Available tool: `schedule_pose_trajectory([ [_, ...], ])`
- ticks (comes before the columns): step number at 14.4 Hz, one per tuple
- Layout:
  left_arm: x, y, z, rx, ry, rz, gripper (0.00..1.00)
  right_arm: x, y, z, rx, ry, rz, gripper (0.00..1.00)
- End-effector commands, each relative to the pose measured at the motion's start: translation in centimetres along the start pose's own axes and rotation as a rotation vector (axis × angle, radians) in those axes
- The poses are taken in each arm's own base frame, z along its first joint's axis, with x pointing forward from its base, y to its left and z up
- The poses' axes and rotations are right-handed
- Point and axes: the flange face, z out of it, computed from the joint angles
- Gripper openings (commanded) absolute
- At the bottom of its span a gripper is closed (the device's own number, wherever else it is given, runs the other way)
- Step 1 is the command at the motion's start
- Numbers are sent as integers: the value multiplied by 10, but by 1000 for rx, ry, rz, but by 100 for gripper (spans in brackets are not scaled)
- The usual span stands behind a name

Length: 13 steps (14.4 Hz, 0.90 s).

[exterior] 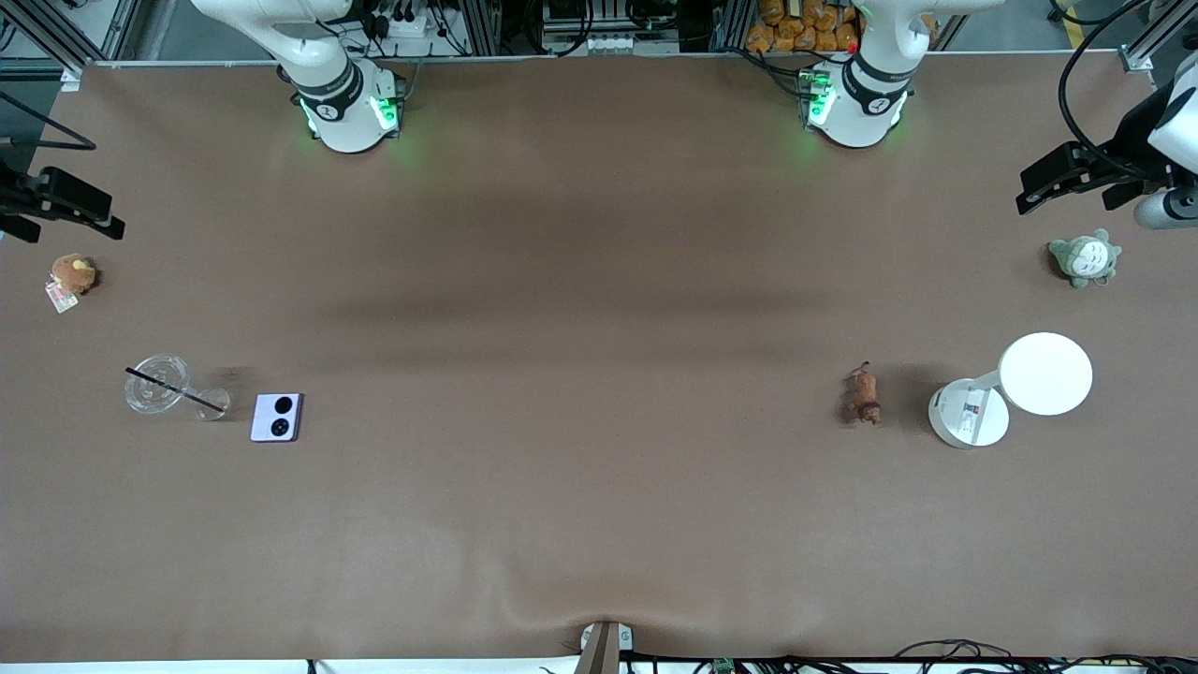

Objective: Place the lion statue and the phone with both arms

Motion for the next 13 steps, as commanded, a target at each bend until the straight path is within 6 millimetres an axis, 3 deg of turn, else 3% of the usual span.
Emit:
schedule_pose_trajectory([
  [1,6,2,-1,-16,-1,-8,100,-3,-18,-2,-9,-17,55,100],
  [13,8,1,-12,-25,22,1,100,-1,-19,-1,-18,-14,39,100],
])
